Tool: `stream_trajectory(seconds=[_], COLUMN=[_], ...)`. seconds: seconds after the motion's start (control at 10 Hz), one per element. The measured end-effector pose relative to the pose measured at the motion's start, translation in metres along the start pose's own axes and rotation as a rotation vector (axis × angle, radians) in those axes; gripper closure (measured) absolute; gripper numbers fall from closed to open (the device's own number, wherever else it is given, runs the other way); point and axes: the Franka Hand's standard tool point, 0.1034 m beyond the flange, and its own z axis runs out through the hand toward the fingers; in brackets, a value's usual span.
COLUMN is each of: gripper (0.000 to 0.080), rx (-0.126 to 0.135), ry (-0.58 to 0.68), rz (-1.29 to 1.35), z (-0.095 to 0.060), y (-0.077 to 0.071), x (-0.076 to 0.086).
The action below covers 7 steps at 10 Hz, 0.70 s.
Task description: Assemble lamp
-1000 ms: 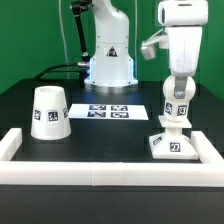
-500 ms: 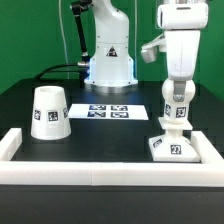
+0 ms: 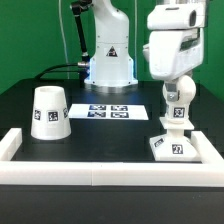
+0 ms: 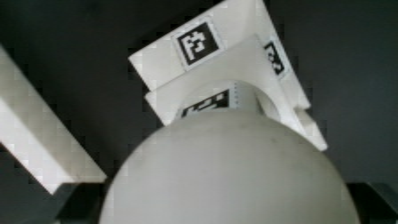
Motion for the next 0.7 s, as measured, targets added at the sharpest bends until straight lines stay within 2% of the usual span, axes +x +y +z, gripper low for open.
stream_trajectory(seconds=[0.7], gripper=[0.0220], rx=[-0.008], ry=[0.008], rz=[0.551], z=[-0.0007], y=[0.0050], x=[-0.0018])
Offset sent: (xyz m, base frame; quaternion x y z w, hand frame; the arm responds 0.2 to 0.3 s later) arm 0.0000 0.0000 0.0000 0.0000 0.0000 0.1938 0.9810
